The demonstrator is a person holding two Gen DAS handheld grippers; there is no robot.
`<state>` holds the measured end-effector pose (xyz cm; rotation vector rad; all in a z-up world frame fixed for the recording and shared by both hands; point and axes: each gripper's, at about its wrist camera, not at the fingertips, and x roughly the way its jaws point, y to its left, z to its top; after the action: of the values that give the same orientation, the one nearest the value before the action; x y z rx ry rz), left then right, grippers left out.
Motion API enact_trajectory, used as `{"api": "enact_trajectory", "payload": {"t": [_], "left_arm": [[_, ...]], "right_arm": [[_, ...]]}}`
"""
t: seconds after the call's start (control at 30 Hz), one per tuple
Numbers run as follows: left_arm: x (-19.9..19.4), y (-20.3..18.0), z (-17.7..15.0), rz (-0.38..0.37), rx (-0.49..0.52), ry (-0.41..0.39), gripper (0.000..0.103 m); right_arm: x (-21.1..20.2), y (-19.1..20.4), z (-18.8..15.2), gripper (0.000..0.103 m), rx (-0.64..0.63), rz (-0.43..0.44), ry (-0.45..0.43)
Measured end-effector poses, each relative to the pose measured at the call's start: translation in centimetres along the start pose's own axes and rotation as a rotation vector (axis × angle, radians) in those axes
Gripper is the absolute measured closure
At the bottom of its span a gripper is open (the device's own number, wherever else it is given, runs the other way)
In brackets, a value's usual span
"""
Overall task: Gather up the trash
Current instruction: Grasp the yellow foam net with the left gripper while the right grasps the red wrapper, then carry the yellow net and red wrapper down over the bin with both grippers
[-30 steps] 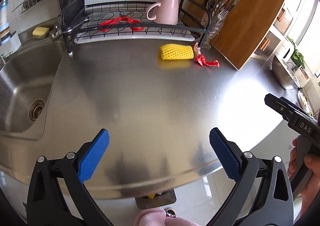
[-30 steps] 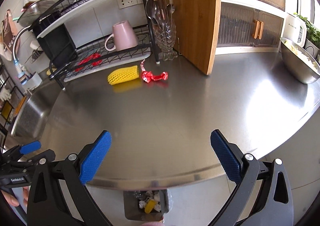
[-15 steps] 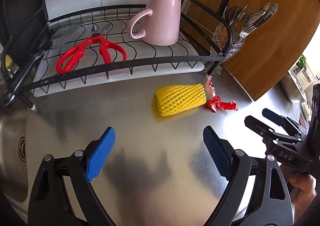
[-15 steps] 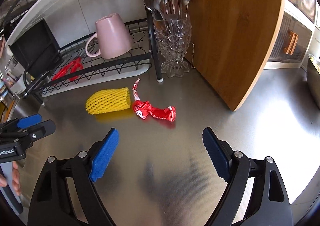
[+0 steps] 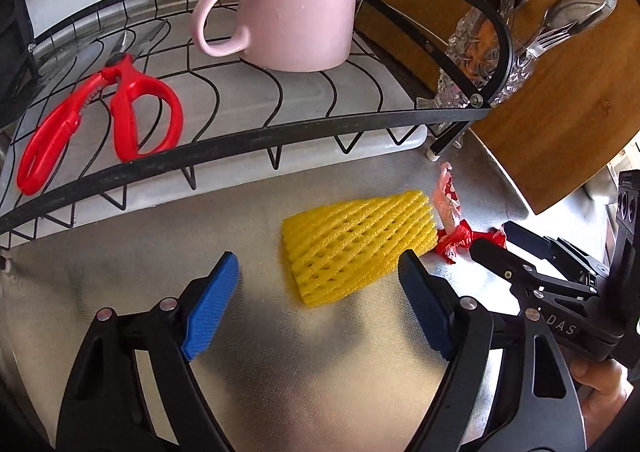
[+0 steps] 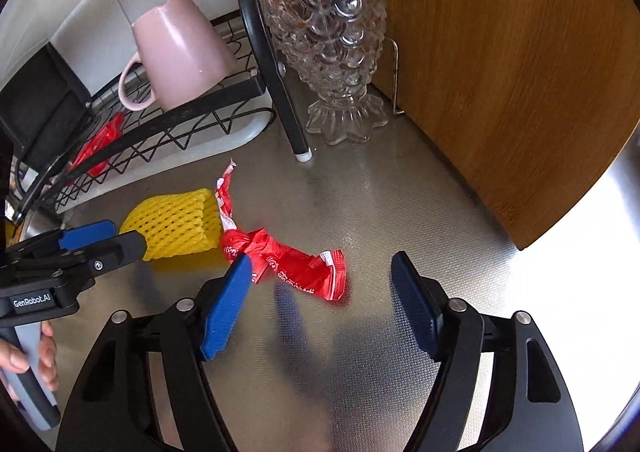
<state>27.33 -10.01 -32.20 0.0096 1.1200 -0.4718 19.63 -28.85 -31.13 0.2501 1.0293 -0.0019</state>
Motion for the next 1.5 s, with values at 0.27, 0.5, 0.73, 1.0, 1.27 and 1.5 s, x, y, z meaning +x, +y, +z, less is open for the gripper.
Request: {"api": "enact_trajectory", "payload": {"t": [0.27,0.5,0.73,1.0,1.27,1.5], "left_arm": [[1.3,-1.4,0.5,-0.036,0.065,0.008,0.059],[1.1,-2.7,-0.2,-0.042,0.094,0.015,0.085],[-1.1,-3.3,-1.7,-0.027,0.1,-0.004,0.09],[-6.1,-4.4,-6.2,0.019,0.09,-0.045,0.09],[-12.7,-5.1,-14.5,0.044,0.032,-0.08,0.09],[-17.0,-5.9,-23.3,0.033,-0.027,-0.087,0.09]], "right_arm": [[0.3,-0.1,0.2,0.07,-0.026,0.038,0.012],[0.4,0.6,-0.1,0.093,-0.06,0.067,0.034],[-0.7,1.8,-0.9,0.094,-0.076,0.083,0.026],[-4.4,3.1,-3.0,0.094,-0.098,0.103,-0.004],[-11.7,3.2,-8.6,0.094,-0.159,0.083,-0.033],[-17.0,3.8,-15.0,0.094,-0.186,0.119,-0.034]]}}
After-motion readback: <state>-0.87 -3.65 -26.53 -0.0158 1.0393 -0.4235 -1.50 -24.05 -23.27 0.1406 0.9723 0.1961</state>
